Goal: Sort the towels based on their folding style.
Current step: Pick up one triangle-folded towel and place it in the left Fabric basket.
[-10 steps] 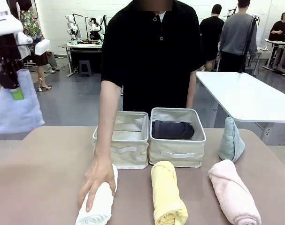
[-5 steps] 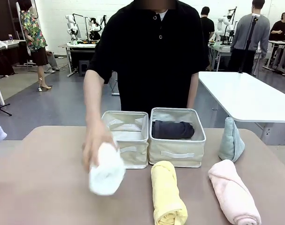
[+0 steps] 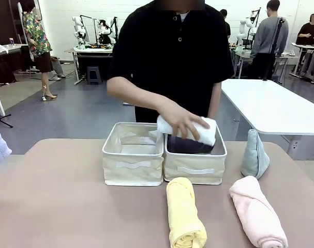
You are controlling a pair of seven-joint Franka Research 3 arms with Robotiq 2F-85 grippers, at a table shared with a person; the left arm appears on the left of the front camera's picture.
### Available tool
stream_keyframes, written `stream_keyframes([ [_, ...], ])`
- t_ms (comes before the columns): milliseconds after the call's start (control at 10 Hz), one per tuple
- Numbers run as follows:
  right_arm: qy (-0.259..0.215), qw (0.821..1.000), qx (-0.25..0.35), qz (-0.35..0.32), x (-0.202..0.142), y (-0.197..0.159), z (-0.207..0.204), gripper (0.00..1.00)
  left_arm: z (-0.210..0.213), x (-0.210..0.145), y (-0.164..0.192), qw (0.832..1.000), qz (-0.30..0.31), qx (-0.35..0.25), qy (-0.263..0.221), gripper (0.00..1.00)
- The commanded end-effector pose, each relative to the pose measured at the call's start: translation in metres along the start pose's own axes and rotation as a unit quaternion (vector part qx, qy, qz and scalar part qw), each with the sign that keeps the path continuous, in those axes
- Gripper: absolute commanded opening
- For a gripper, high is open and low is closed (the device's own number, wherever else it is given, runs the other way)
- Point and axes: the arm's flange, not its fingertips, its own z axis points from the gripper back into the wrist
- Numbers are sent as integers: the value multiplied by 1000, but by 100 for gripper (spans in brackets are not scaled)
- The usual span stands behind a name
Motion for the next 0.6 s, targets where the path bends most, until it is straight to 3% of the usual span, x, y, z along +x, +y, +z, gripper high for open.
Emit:
stream_keyframes([
  [0,-11,1000,7,8,3,1,1,100,4,-5,-2,1000,-9,7,-1,0],
  [100,-11,1000,7,8,3,1,1,100,0,0,0,1000,0,0,0,21],
  [200,-11,1000,7,8,3,1,1,100,-4,26,18,999,-39,-21,-11,21],
  [500,-11,1000,7,8,3,1,1,100,-11,159,62,978,-185,-90,-46,21],
])
